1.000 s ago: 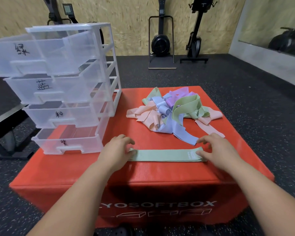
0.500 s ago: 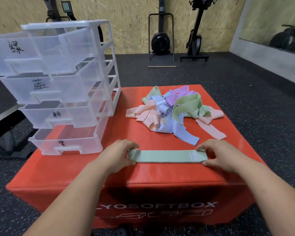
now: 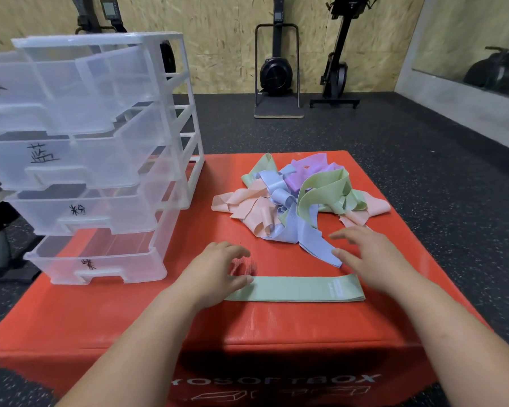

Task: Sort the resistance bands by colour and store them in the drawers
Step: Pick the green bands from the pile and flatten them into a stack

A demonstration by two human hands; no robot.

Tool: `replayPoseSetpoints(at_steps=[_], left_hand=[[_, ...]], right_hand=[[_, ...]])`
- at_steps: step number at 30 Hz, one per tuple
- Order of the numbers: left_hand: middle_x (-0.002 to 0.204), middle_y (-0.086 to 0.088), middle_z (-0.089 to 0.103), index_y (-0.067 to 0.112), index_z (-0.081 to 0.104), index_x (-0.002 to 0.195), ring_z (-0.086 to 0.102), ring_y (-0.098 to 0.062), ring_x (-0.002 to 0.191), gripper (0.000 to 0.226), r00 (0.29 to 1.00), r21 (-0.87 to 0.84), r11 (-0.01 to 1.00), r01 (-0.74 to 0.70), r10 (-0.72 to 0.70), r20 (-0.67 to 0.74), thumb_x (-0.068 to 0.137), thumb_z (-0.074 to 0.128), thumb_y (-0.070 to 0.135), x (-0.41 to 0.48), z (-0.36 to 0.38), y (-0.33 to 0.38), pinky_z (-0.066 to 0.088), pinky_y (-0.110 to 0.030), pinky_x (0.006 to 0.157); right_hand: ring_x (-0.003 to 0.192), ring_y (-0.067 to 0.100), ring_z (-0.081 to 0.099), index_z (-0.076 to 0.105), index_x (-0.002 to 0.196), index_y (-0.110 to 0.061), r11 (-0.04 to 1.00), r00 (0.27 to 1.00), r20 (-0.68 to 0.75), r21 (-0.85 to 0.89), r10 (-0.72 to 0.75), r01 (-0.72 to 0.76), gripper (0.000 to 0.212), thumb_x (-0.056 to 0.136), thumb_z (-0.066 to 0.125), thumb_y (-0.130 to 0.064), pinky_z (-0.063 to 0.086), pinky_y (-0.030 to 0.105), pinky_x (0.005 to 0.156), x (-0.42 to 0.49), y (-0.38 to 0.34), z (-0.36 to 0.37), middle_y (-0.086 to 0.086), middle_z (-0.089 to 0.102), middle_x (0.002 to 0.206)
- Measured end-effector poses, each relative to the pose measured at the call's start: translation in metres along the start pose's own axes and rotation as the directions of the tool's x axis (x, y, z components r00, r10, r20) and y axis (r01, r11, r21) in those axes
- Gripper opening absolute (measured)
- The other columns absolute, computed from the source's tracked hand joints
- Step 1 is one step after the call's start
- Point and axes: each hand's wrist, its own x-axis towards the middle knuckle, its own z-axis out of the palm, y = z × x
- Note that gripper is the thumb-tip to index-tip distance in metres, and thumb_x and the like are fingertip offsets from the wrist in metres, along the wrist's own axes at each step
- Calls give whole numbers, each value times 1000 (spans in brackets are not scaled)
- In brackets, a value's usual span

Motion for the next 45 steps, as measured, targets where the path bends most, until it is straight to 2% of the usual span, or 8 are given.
replayPoseSetpoints(at_steps=[4,10,21,29,35,39,42,45], left_hand=[[126,7,63,34,62,138,54,-21,119,50,1000,40,999,-14,15,-17,91,72,50,22,16,9,47,-38,102],[123,9,64,35,64,133,55,-19,115,40,996,0,1000,6,-6,-84,96,67,48,44,30,12,49,-40,98],[113,12,60,35,65,130,53,-16,109,34,995,-50,999,-7,2,-101,98,65,45,57,34,14,48,-35,91],[117,13,63,36,66,127,55,-16,111,32,998,-59,998,10,-14,-66,96,66,43,51,28,14,50,-38,95],[119,12,64,33,68,129,55,-15,115,32,996,-72,997,10,-16,-85,97,66,38,48,19,18,47,-35,97],[117,15,65,35,68,127,58,-14,115,32,993,-127,992,-4,-12,-121,96,66,37,50,19,24,50,-37,97],[118,16,66,33,69,127,60,-11,115,30,988,-193,980,-42,13,-153,97,67,34,52,19,35,51,-37,98],[117,18,67,32,69,127,62,-5,110,29,976,-275,956,-101,42,-213,98,68,33,53,20,50,50,-30,96]], right_hand=[[127,16,57,68,132,-25,1000,997,-82,16,5,-4,32,101,63,-30,44,33,102,33,-12,18,-9,66,133],[123,20,60,65,136,-31,990,985,-100,8,138,-138,37,101,58,-22,51,39,95,72,-18,34,-9,69,132],[89,16,66,79,104,-33,984,980,-86,33,178,-176,16,89,74,-33,55,35,78,96,-22,54,-9,75,99],[85,26,64,72,88,-27,979,964,-206,-83,165,-185,14,97,61,-28,54,42,69,93,-25,48,-2,72,89],[88,17,63,72,106,-22,955,904,-379,280,200,-94,10,101,63,-22,48,35,80,86,-30,7,-18,66,87],[80,16,69,74,107,-16,741,913,-244,666,326,-86,14,104,61,-16,63,42,81,70,-29,-6,-20,72,82],[87,22,70,74,111,-12,676,938,-160,730,309,-98,18,107,57,-13,63,41,78,53,-27,-13,-21,73,87],[94,30,71,76,109,-18,719,948,-198,694,250,-45,21,107,56,-14,62,36,75,42,-26,-21,-20,74,94]])
